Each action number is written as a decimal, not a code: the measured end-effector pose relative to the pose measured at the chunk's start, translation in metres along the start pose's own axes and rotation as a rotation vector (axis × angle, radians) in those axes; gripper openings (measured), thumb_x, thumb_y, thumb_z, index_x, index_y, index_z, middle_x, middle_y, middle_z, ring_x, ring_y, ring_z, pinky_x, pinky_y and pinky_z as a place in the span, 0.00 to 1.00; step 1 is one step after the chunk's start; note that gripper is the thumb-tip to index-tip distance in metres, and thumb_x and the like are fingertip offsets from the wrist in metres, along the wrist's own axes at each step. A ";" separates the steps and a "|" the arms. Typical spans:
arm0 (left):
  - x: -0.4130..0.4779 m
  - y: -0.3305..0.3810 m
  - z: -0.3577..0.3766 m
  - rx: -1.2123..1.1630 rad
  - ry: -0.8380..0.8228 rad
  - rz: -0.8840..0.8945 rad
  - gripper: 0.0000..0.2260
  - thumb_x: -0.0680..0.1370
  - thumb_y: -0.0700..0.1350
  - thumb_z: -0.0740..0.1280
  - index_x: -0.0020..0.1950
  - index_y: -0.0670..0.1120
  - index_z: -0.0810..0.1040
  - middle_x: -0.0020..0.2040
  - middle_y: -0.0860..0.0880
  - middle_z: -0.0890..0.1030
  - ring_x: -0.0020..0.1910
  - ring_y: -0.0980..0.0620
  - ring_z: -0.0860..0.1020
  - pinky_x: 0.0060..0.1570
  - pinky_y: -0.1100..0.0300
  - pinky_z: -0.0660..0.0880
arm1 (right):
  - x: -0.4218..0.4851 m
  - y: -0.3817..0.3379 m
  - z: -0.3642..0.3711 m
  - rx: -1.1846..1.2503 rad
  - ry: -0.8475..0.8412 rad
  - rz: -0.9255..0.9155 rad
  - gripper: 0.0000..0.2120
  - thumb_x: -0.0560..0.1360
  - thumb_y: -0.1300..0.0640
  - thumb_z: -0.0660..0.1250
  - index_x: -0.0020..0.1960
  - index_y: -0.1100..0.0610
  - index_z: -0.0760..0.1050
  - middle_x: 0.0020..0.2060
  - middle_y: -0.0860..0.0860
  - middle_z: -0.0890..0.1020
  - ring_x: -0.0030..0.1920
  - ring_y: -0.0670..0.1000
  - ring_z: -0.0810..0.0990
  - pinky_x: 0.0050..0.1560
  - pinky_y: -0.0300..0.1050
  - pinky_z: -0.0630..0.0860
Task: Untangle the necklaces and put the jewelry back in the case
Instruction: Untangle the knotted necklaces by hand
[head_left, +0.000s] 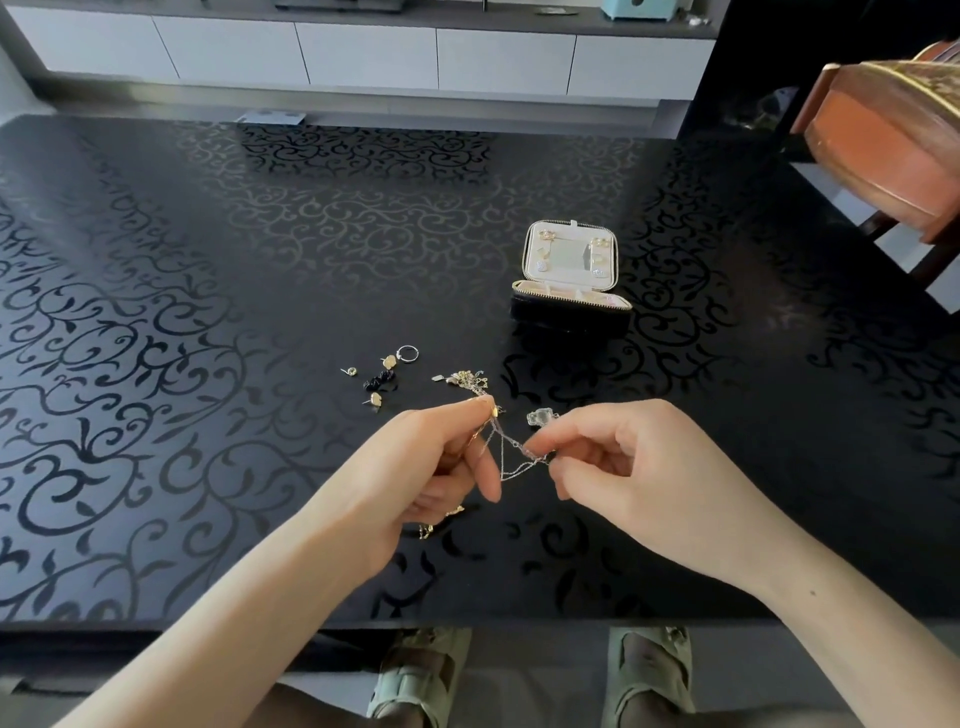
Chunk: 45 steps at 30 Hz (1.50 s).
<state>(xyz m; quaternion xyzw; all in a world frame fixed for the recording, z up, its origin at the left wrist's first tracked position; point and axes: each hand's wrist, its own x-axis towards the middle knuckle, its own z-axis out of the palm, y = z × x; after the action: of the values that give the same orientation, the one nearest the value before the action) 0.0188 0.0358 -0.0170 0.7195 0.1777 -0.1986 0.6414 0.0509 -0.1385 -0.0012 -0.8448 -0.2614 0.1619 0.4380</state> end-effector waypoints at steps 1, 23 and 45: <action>0.000 0.000 0.000 -0.001 -0.002 -0.001 0.27 0.78 0.54 0.55 0.23 0.44 0.75 0.21 0.50 0.57 0.23 0.53 0.54 0.24 0.62 0.53 | 0.000 0.000 0.000 -0.003 -0.004 -0.004 0.10 0.72 0.62 0.67 0.44 0.48 0.82 0.32 0.43 0.82 0.34 0.44 0.79 0.38 0.33 0.75; -0.007 0.012 0.008 0.075 -0.024 0.036 0.27 0.77 0.56 0.57 0.24 0.44 0.77 0.19 0.50 0.59 0.23 0.53 0.56 0.27 0.60 0.54 | 0.013 0.004 0.010 0.074 0.148 -0.016 0.04 0.73 0.58 0.69 0.42 0.51 0.81 0.36 0.45 0.84 0.40 0.41 0.81 0.47 0.33 0.75; -0.005 0.002 -0.014 -0.116 0.133 0.082 0.15 0.79 0.45 0.57 0.43 0.42 0.82 0.22 0.50 0.65 0.22 0.54 0.58 0.30 0.57 0.49 | 0.012 0.004 0.000 0.226 -0.018 0.168 0.04 0.68 0.60 0.74 0.36 0.55 0.81 0.27 0.47 0.78 0.26 0.42 0.72 0.28 0.32 0.68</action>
<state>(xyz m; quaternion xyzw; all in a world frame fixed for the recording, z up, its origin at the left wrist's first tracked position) 0.0165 0.0493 -0.0115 0.6994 0.2014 -0.1135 0.6763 0.0615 -0.1331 -0.0047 -0.8075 -0.1736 0.2341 0.5128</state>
